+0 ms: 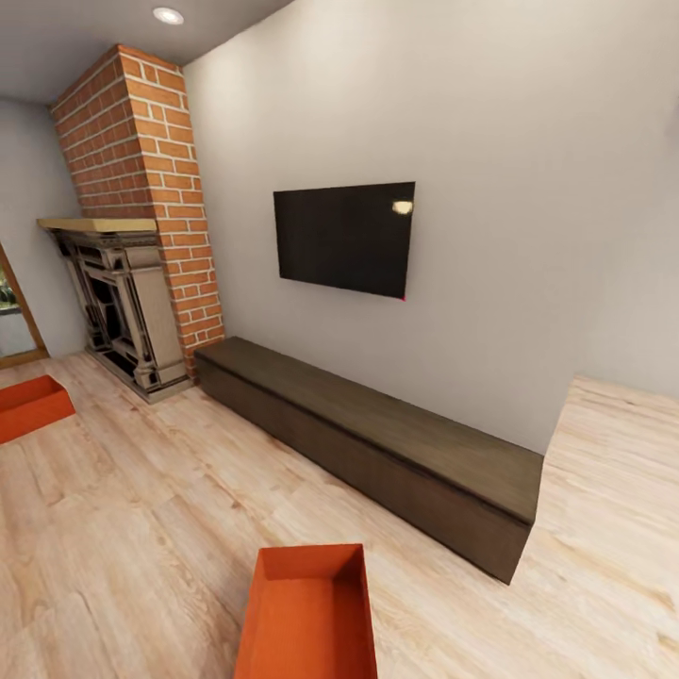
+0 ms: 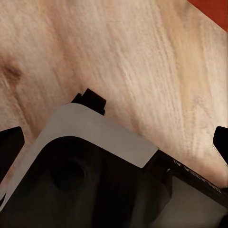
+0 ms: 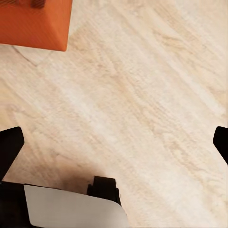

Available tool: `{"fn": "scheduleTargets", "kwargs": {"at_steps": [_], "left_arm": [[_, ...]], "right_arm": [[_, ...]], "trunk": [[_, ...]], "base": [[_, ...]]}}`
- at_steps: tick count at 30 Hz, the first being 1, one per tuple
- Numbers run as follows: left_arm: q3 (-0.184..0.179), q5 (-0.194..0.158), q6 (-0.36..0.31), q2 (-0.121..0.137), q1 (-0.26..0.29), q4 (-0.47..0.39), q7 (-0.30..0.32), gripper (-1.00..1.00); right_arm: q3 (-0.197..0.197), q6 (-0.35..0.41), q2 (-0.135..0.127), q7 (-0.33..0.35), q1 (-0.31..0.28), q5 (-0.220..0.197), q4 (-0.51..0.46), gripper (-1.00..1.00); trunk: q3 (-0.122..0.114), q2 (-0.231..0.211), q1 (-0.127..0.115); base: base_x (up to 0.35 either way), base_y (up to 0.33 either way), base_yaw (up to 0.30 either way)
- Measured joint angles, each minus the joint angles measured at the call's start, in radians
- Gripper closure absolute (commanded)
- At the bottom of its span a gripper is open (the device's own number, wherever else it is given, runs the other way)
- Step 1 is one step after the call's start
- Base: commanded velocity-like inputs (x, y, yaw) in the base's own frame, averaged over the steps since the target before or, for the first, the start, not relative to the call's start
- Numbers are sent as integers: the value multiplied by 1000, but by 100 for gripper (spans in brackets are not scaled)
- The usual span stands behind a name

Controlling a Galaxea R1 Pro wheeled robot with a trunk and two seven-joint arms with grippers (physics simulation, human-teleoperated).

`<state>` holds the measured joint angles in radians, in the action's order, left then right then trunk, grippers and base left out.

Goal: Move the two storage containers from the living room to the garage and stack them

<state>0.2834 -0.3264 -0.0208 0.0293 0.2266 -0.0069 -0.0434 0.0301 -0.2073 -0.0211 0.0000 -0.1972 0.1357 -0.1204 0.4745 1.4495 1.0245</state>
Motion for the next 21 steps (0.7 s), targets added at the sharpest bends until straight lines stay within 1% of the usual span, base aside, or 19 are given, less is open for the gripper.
{"fn": "scheduleTargets", "kwargs": {"at_steps": [7, 11, 15, 21], "left_arm": [[0, 0, 0, 0, 0, 0, 0, -100], [0, 1, 0, -3, 0, 0, 0, -100], [0, 2, 0, -4, 0, 0, 0, -100], [0, 2, 0, -6, 0, 0, 0, -100]], "right_arm": [[0, 0, 0, 0, 0, 0, 0, -100], [0, 0, 0, 0, 0, 0, 0, -100], [1, 0, 0, 0, 0, 0, 0, -100], [0, 0, 0, 0, 0, -1, 0, -100]], "trunk": [[0, 0, 0], [0, 0, 0], [0, 0, 0], [0, 0, 0]], "base": [[292, 204, 0], [313, 81, 0], [325, -60, 0], [315, -164, 0]]}}
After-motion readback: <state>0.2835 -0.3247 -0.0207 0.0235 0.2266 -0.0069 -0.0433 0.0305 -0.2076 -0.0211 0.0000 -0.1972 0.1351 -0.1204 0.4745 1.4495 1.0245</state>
